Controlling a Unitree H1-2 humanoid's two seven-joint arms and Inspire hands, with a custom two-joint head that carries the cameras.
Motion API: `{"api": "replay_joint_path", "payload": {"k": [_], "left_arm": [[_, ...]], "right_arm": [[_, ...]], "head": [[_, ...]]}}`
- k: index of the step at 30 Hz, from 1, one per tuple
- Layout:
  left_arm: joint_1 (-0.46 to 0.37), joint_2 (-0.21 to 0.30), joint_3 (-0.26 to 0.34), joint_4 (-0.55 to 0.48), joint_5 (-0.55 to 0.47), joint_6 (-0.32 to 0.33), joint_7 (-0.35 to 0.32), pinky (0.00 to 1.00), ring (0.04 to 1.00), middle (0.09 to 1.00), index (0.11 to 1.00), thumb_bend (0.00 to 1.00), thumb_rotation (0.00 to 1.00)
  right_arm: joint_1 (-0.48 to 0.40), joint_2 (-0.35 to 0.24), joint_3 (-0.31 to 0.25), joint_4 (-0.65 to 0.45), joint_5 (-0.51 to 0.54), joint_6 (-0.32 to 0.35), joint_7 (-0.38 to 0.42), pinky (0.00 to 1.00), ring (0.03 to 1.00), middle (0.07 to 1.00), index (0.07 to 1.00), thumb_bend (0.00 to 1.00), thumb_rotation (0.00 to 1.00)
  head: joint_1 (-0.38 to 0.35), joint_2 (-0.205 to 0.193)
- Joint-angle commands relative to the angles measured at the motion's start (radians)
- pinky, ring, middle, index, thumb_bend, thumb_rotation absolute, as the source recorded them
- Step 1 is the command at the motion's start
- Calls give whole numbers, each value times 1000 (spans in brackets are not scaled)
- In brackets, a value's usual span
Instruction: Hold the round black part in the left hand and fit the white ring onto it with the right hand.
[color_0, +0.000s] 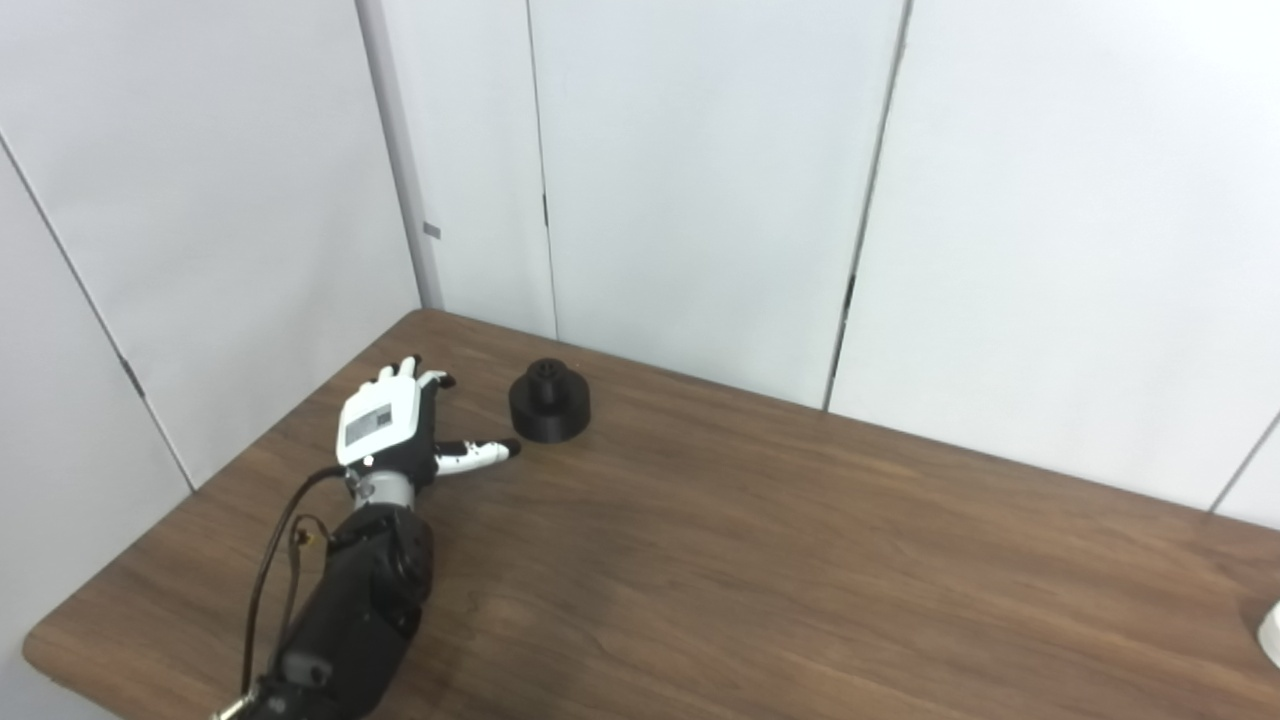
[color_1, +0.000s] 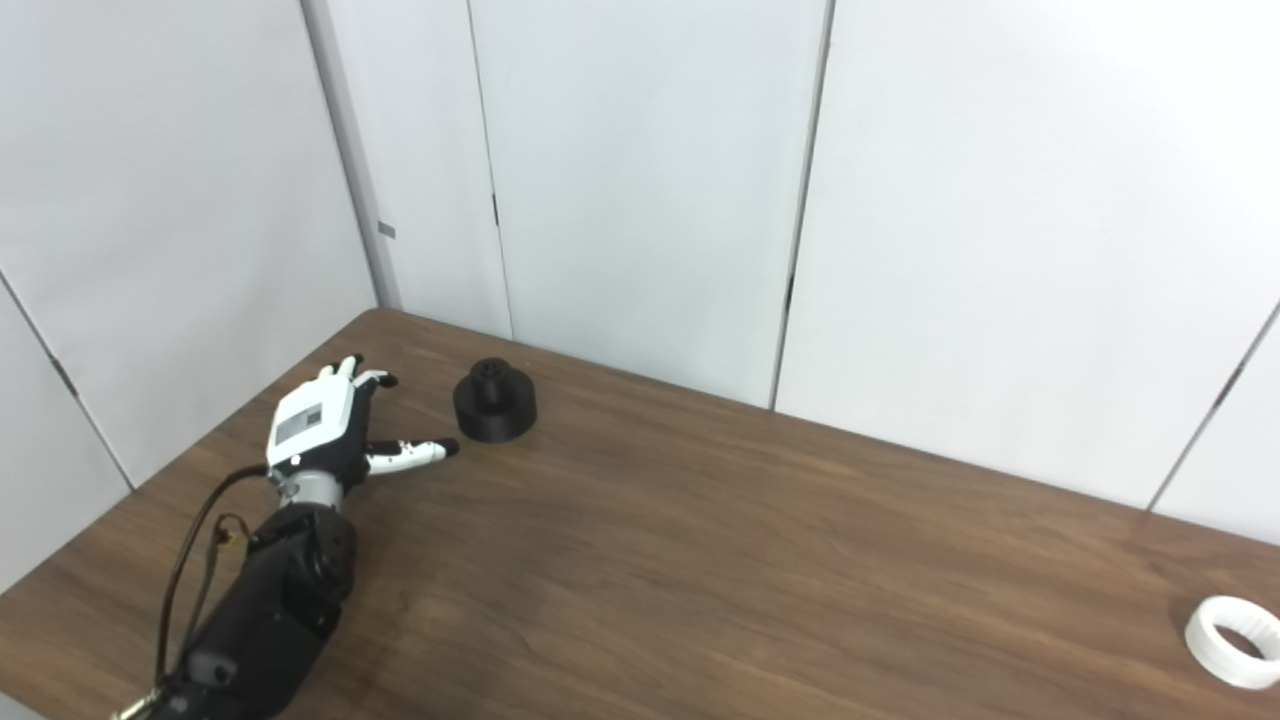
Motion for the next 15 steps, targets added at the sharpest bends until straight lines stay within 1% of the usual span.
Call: {"api": "replay_joint_path", "payload": {"k": [1, 5, 9, 15], "left_arm": [[-64, 46, -9, 7, -1, -18, 12, 1000, 1000, 977, 815, 1000, 558], [-105, 59, -43, 63, -11, -7, -2, 1000, 1000, 967, 810, 1000, 559], [-133, 62, -60, 110, -44, -23, -4, 1000, 1000, 967, 811, 1000, 522], [-166, 61, -90, 153, -72, -13, -22, 1000, 1000, 975, 829, 1000, 534]], "right_arm": [[-14, -5, 2, -45, 1, -11, -10, 839, 887, 857, 837, 505, 1000], [-13, -3, 4, -47, -5, -16, -13, 811, 864, 830, 815, 500, 1000], [-10, 0, 9, -53, -10, -14, -20, 777, 843, 814, 797, 488, 1000], [-4, -4, 15, -53, -16, -19, -24, 774, 849, 818, 797, 496, 1000]], "head": [[0, 1], [-2, 3], [-7, 5], [-11, 9]]}}
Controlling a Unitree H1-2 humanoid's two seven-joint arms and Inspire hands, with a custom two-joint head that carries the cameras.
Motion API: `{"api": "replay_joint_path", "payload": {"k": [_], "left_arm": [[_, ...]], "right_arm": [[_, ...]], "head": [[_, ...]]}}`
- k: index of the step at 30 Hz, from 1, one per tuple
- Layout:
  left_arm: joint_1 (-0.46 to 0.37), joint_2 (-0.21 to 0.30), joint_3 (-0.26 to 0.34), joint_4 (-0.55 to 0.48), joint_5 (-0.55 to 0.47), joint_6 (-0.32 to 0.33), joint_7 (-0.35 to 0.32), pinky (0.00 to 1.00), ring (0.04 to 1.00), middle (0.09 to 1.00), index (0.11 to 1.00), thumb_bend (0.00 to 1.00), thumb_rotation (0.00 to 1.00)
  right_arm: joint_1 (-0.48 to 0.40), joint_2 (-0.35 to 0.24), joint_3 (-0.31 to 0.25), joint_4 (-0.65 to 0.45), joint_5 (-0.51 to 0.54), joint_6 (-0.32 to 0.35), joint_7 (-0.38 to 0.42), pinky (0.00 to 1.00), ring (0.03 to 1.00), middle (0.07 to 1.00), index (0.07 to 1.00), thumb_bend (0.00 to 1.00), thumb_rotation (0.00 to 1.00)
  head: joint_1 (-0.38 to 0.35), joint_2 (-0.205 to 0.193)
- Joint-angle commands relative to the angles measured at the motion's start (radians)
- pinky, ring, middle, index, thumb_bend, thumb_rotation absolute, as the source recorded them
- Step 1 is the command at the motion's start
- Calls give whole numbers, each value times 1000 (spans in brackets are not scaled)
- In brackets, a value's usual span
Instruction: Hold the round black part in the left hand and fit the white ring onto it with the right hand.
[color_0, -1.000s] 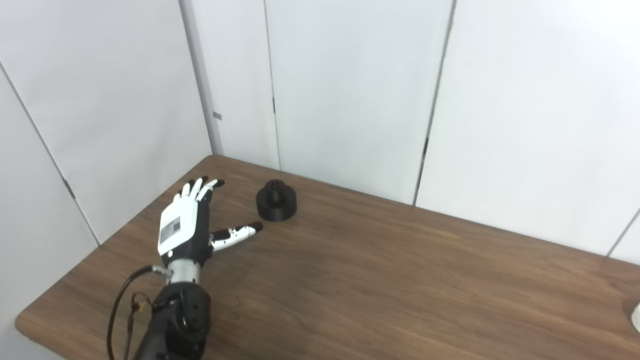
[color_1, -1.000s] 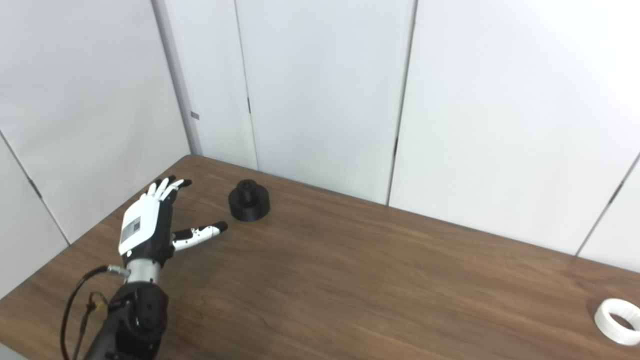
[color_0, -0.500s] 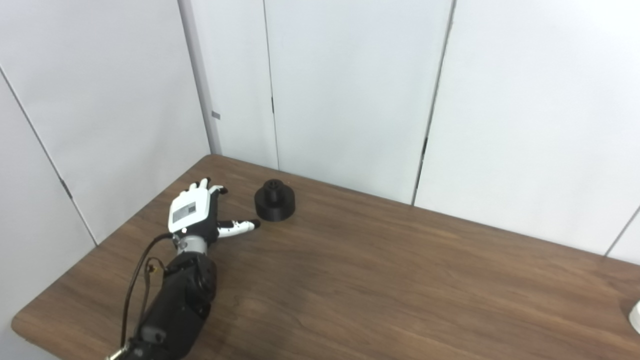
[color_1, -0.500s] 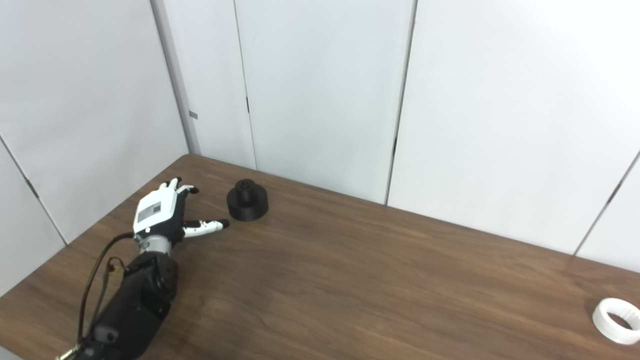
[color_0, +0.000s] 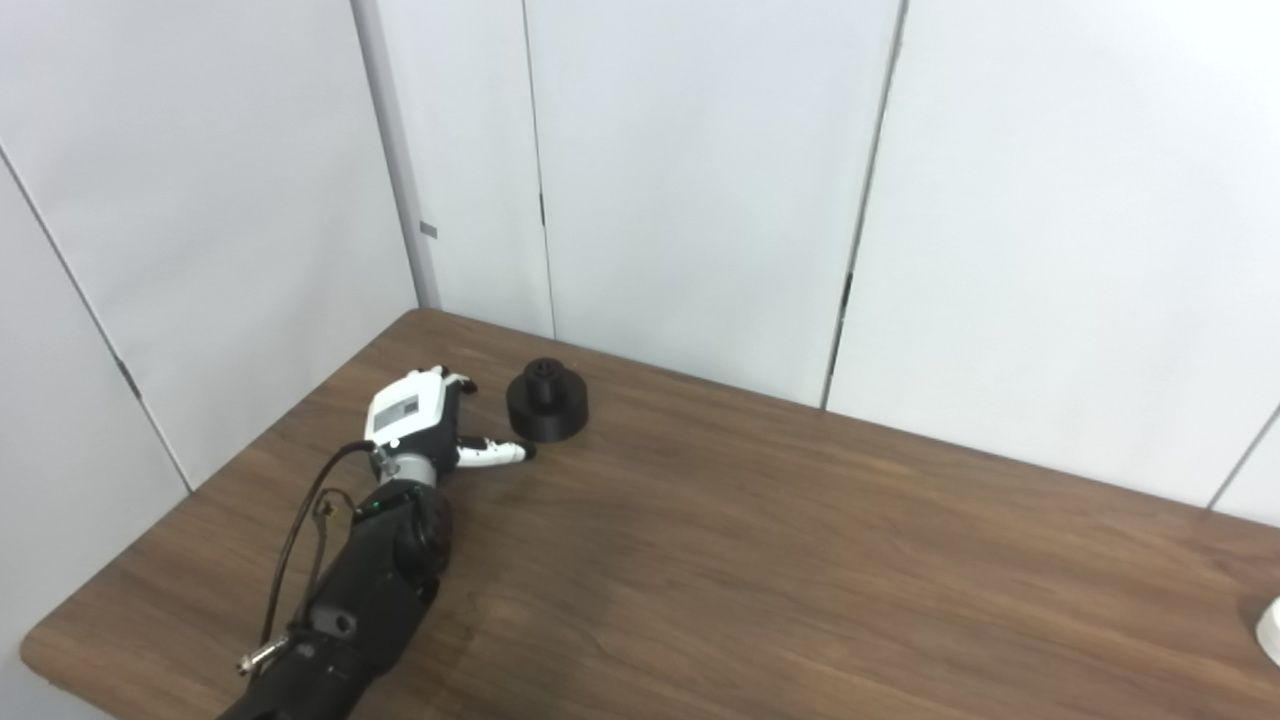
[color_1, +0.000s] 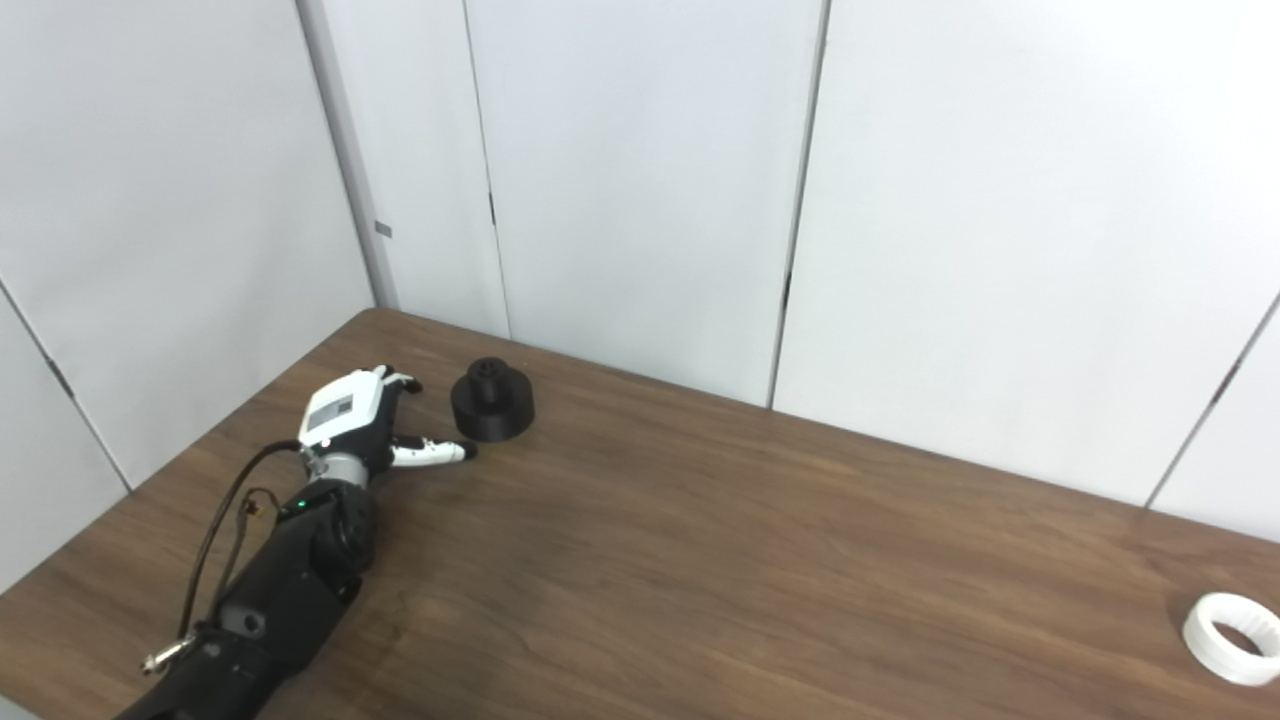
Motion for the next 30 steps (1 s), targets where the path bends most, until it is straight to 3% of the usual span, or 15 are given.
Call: {"api": "replay_joint_path", "payload": {"k": [1, 12, 30], "left_arm": [[-68, 37, -3, 7, -5, -13, 12, 1000, 1000, 973, 828, 1000, 531], [-108, 33, -42, 90, -40, -55, 34, 1000, 1000, 968, 835, 1000, 548], [-167, 15, -67, 150, -79, -49, 38, 1000, 1000, 971, 835, 1000, 548]], "right_arm": [[-6, -8, -1, -37, -4, -22, -3, 774, 848, 819, 799, 497, 1000], [-4, -3, 6, -47, -11, -9, -13, 774, 849, 831, 801, 498, 1000], [7, -2, 24, -50, -40, -30, -10, 802, 856, 835, 792, 503, 1000]], "head": [[0, 1], [-4, 3], [-16, 7]]}}
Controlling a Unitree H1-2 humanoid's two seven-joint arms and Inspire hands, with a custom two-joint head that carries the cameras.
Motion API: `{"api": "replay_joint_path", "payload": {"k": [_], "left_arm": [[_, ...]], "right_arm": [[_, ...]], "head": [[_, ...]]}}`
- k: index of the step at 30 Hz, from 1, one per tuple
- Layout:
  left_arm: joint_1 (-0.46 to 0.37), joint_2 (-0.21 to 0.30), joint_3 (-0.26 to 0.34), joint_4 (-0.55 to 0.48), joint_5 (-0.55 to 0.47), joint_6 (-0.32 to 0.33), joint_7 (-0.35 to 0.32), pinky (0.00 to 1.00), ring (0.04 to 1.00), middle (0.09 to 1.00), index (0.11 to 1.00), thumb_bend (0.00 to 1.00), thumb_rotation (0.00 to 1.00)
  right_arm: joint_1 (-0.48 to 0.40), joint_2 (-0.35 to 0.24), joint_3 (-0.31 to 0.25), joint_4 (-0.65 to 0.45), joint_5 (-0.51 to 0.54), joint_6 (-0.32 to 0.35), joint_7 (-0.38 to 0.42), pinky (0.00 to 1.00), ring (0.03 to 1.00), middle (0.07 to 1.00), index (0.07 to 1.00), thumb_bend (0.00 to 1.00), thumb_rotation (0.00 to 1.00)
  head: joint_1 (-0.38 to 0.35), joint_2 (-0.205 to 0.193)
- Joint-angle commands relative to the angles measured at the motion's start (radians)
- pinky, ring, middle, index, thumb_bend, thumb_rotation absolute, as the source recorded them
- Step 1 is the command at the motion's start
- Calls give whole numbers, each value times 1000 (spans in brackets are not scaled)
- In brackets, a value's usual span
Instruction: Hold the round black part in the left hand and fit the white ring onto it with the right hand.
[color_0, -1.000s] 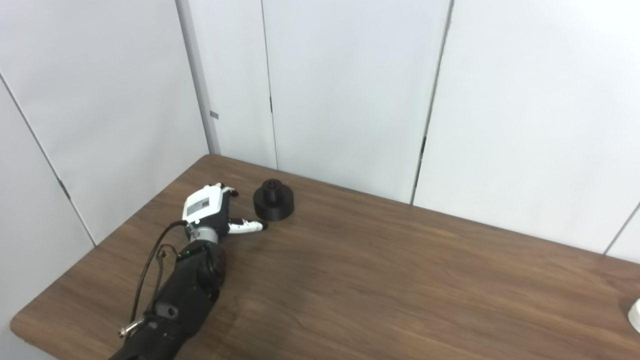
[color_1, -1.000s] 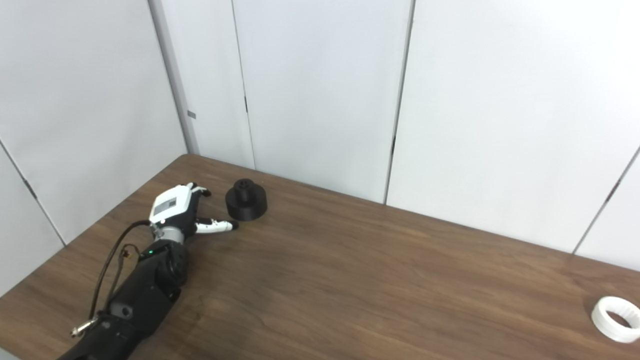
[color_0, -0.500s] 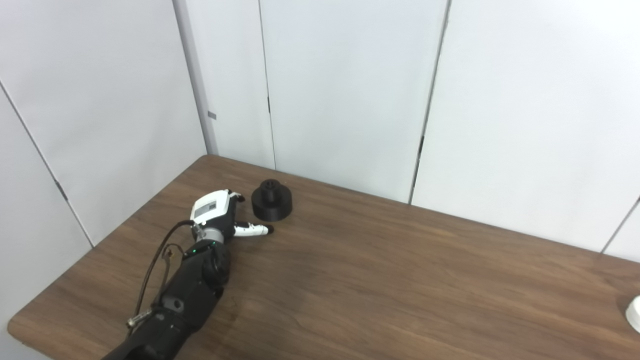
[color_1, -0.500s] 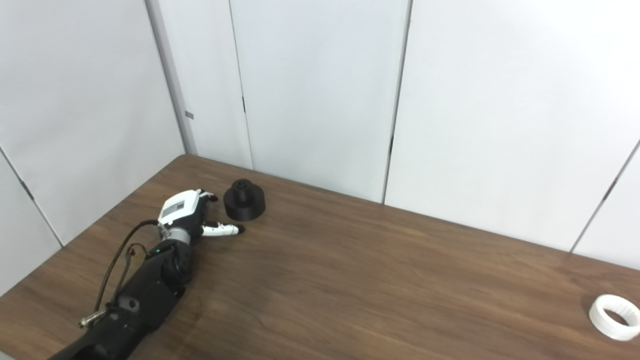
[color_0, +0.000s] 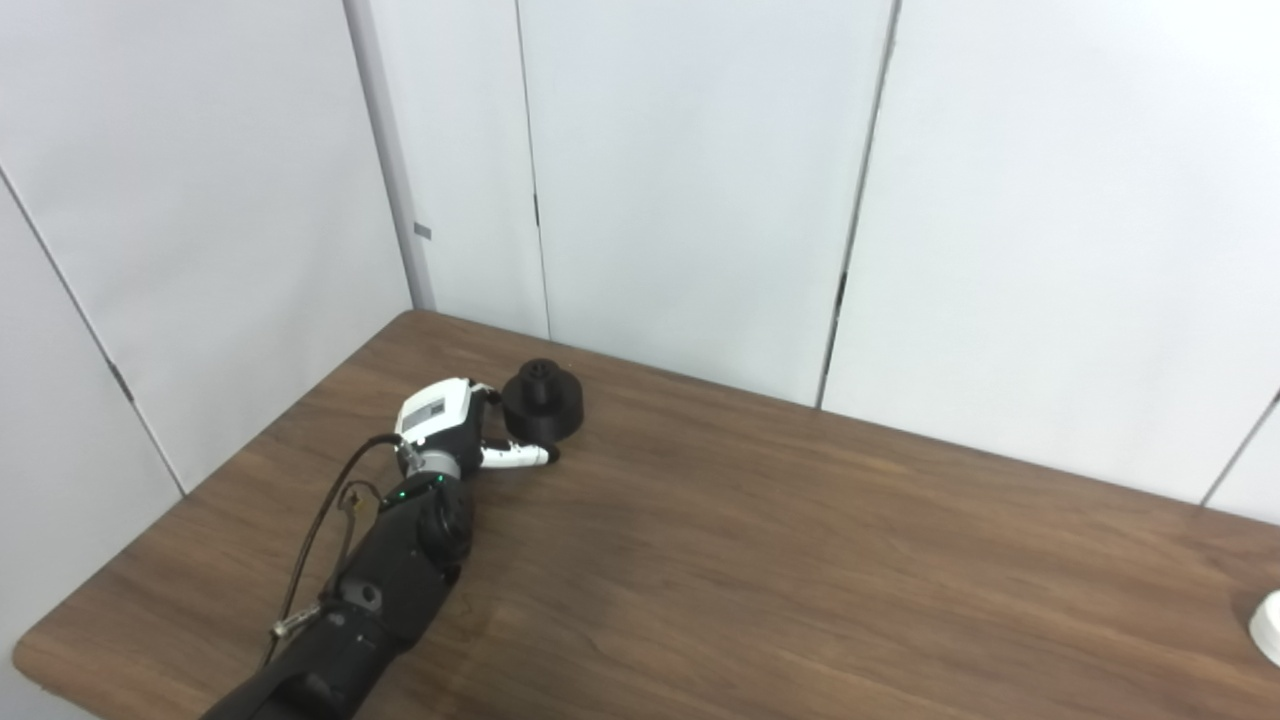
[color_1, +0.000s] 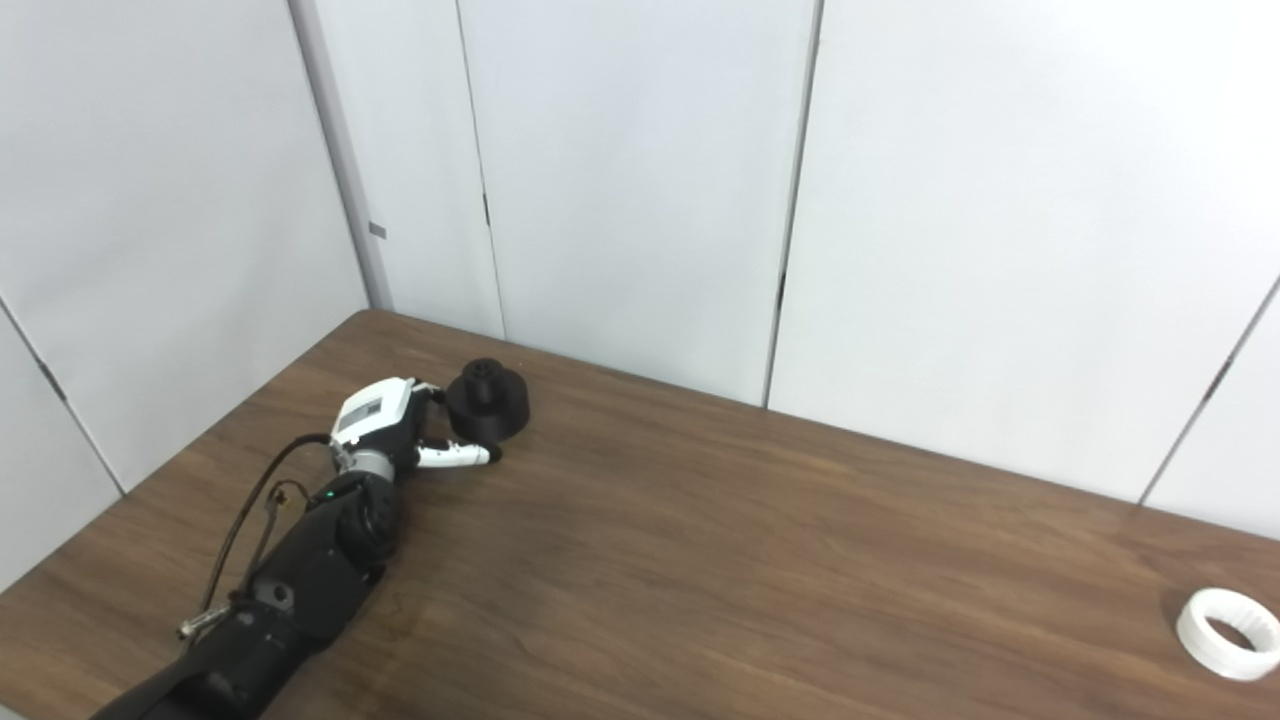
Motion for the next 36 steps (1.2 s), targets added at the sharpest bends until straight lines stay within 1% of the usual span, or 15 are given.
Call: {"api": "replay_joint_path", "payload": {"k": [1, 6, 12, 17, 22, 25, 28, 36], "left_arm": [[-77, 26, -1, 3, 3, -15, 28, 1000, 1000, 971, 836, 1000, 547], [-106, 24, -14, 35, 5, -12, 30, 1000, 1000, 964, 830, 1000, 559], [-128, 16, -18, 62, -6, -23, 37, 1000, 1000, 963, 833, 1000, 548], [-145, 8, -18, 88, -19, -24, 42, 1000, 1000, 961, 830, 1000, 530], [-161, 4, -20, 124, -36, -44, 57, 1000, 1000, 956, 824, 1000, 529], [-172, 0, -19, 151, -44, -52, 69, 1000, 1000, 953, 819, 1000, 528], [-178, -2, -23, 158, -43, -49, 70, 1000, 1000, 955, 816, 1000, 534], [-191, -2, -25, 187, -65, -71, 82, 1000, 1000, 956, 817, 1000, 524]], "right_arm": [[-4, -4, 0, -40, -7, -34, -3, 799, 857, 836, 792, 503, 1000], [0, -2, 1, -42, -10, -42, -2, 762, 845, 832, 787, 498, 1000], [4, -2, 7, -54, -18, -31, -1, 769, 858, 841, 793, 512, 1000], [7, -1, 13, -56, -30, -39, -1, 775, 856, 838, 796, 514, 1000], [8, 0, 14, -60, -25, -33, 1, 760, 854, 836, 799, 522, 1000], [11, -3, 15, -60, -28, -36, 4, 792, 872, 844, 803, 526, 1000], [12, -2, 14, -61, -26, -38, 5, 794, 873, 845, 808, 527, 1000], [14, 3, 16, -63, -25, -44, 5, 809, 875, 849, 816, 523, 1000]], "head": [[-1, 1], [-3, 2], [-9, 4], [-14, 5], [-15, 6], [-15, 7], [-15, 8], [-15, 11]]}}
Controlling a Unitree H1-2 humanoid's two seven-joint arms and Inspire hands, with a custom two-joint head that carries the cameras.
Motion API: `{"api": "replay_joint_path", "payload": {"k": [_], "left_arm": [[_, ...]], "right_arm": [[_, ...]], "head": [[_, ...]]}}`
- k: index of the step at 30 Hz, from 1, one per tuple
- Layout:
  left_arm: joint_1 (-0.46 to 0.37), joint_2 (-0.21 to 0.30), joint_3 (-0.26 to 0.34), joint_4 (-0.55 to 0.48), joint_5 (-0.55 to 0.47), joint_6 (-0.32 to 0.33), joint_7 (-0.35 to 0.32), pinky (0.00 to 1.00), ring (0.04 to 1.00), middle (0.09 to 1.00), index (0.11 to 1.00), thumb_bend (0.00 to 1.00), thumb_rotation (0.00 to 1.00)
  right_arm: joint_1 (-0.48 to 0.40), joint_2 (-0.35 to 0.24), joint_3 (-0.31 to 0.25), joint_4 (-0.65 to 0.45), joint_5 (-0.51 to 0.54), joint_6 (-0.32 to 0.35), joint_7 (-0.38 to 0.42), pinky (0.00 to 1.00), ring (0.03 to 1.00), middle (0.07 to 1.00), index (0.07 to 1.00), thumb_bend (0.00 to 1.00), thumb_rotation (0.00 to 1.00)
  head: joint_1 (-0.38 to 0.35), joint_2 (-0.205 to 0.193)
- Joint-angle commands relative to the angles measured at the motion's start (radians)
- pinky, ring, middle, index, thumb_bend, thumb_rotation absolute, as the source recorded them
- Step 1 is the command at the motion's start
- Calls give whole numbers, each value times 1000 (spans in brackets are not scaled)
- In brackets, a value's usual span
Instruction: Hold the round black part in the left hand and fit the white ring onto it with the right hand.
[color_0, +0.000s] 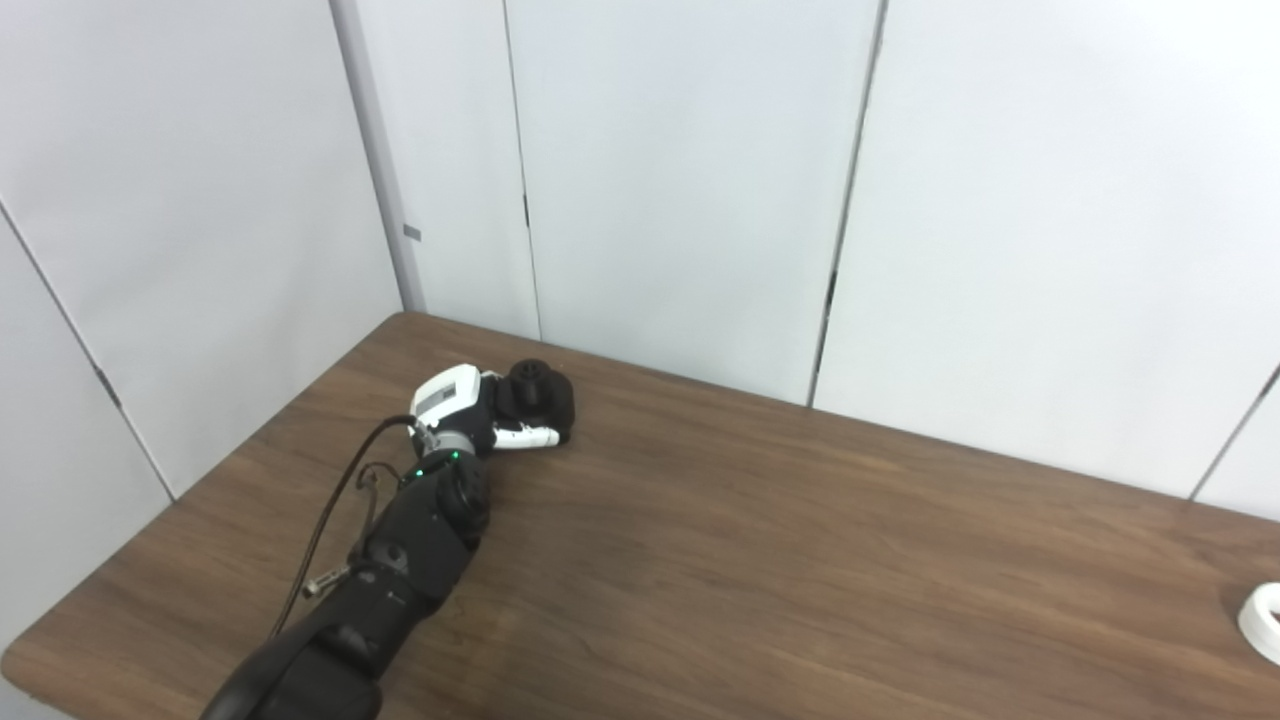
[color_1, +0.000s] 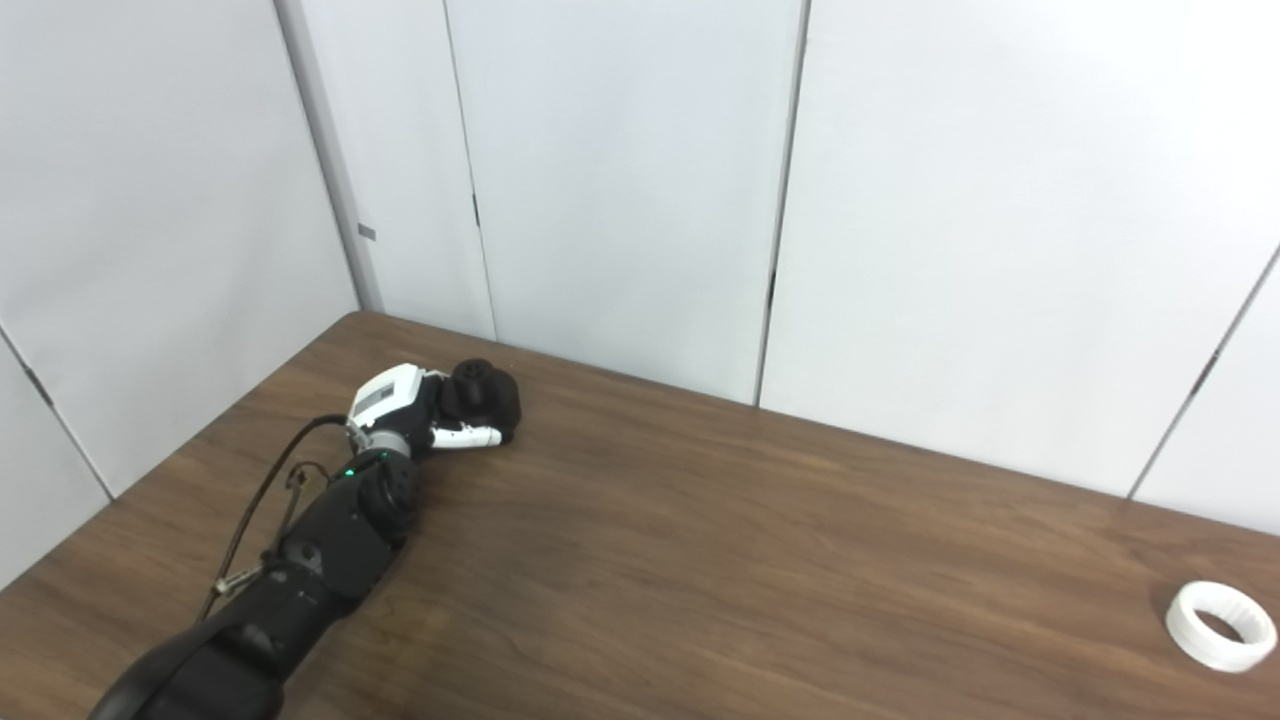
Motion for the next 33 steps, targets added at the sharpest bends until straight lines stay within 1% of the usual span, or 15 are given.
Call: {"api": "replay_joint_path", "payload": {"k": [1, 5, 10, 14, 19, 23, 25, 28, 31, 33], "left_arm": [[-67, 23, -1, -6, 1, -29, 36, 1000, 1000, 958, 820, 1000, 522], [-70, 20, 4, 5, -13, -37, 44, 1000, 1000, 959, 824, 1000, 506], [-77, 19, 5, 14, -23, -48, 50, 1000, 1000, 954, 823, 1000, 496], [-81, 21, 1, 16, -34, -54, 48, 1000, 1000, 955, 823, 1000, 496], [-85, 22, -5, 12, -34, -49, 46, 1000, 1000, 951, 820, 1000, 493], [-86, 21, -8, 14, -35, -51, 47, 1000, 1000, 952, 826, 1000, 483], [-87, 22, -11, 16, -32, -53, 51, 1000, 1000, 951, 825, 1000, 488], [-88, 20, -14, 20, -30, -56, 62, 1000, 1000, 940, 804, 1000, 481], [-86, 18, -12, 18, -33, -57, 73, 1000, 999, 921, 726, 1000, 448], [-86, 20, -19, 17, -26, -46, 73, 1000, 978, 878, 669, 1000, 436]], "right_arm": [[-5, -1, 0, -39, 6, -43, 2, 813, 876, 849, 819, 524, 1000], [-4, -2, 2, -38, 0, -46, 2, 831, 877, 848, 830, 535, 1000], [-4, 2, 2, -47, 6, -33, 0, 856, 894, 864, 856, 545, 1000], [-3, 2, 2, -48, 4, -30, -1, 895, 905, 868, 860, 553, 1000], [-3, 4, 3, -53, 5, -22, -4, 908, 913, 869, 872, 561, 1000], [-2, 9, -1, -55, 19, -18, -6, 884, 913, 873, 888, 560, 1000], [-2, 9, -2, -56, 23, -16, -4, 892, 918, 878, 898, 558, 1000], [-2, 7, -1, -61, 22, -9, -2, 964, 932, 883, 902, 566, 1000], [-1, 6, -2, -60, 22, -14, 0, 929, 928, 881, 900, 555, 1000], [-1, 6, -3, -60, 21, -14, -1, 922, 925, 878, 894, 549, 1000]], "head": [[1, 2], [1, 2], [0, 3], [0, 4], [-1, 5], [-2, 7], [-1, 8], [0, 9], [3, 11], [3, 11]]}}
